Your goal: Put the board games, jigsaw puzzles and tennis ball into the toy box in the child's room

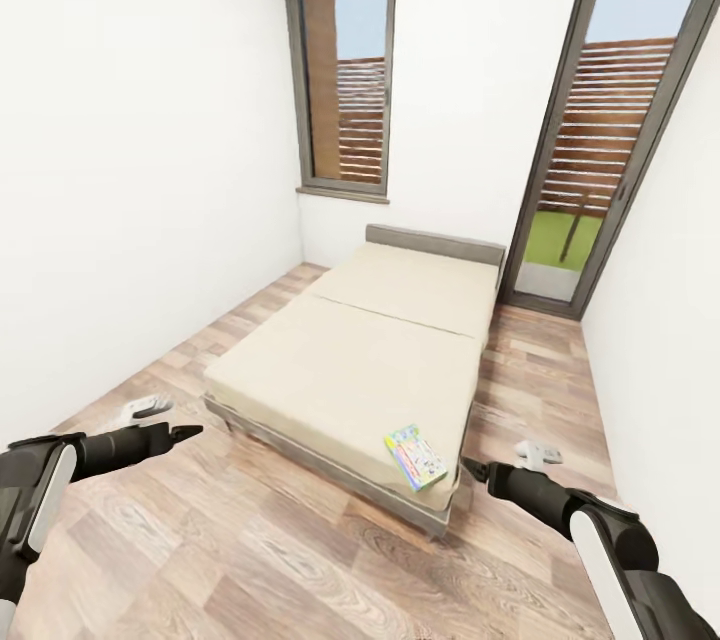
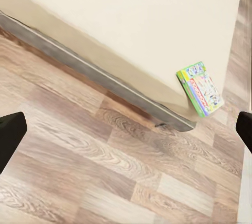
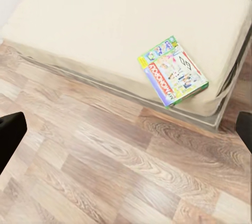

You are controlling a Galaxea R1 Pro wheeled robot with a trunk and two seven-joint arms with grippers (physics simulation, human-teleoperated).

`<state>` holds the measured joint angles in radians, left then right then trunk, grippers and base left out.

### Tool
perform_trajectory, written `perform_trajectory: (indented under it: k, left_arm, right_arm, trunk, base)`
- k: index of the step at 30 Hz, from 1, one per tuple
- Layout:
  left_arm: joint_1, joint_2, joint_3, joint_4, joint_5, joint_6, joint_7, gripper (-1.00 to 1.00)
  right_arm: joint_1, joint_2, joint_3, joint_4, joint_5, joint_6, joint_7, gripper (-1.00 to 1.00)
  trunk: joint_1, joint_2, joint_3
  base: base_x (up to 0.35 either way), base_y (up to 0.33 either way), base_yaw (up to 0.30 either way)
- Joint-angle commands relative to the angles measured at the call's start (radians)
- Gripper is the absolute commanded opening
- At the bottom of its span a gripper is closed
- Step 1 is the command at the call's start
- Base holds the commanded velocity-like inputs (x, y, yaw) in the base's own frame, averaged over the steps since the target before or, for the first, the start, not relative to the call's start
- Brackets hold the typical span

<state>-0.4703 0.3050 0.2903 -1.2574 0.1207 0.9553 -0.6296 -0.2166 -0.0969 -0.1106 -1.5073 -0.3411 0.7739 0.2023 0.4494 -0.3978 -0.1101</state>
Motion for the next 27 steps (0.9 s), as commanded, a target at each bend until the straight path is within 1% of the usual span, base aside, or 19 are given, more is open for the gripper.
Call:
perform_trajectory:
  k: [1, 10, 27]
  left_arm:
    - [-0.001, 0.0, 0.001, 0.0, 0.008, 0.008, 0.002, 1.0]
    - [-0.001, 0.0, 0.001, 0.0, 0.008, 0.008, 0.002, 1.0]
    - [-0.001, 0.0, 0.001, 0.0, 0.008, 0.008, 0.002, 1.0]
  right_arm:
    - [-0.001, 0.0, -0.001, -0.001, 0.004, 0.005, 0.006, 1.0]
    - [-0.001, 0.0, -0.001, 0.0, 0.004, 0.005, 0.006, 1.0]
    - [-0.001, 0.0, -0.002, 0.031, 0.004, 0.003, 0.006, 1.0]
  trunk:
    - [0.001, -0.002, -0.002]
    - [0.001, -0.002, -0.002]
    - [0.001, -0.002, -0.002]
  base:
    - [0.0, 0.099, -0.28]
    - [0.0, 0.186, -0.28]
    - [0.0, 0.269, -0.28]
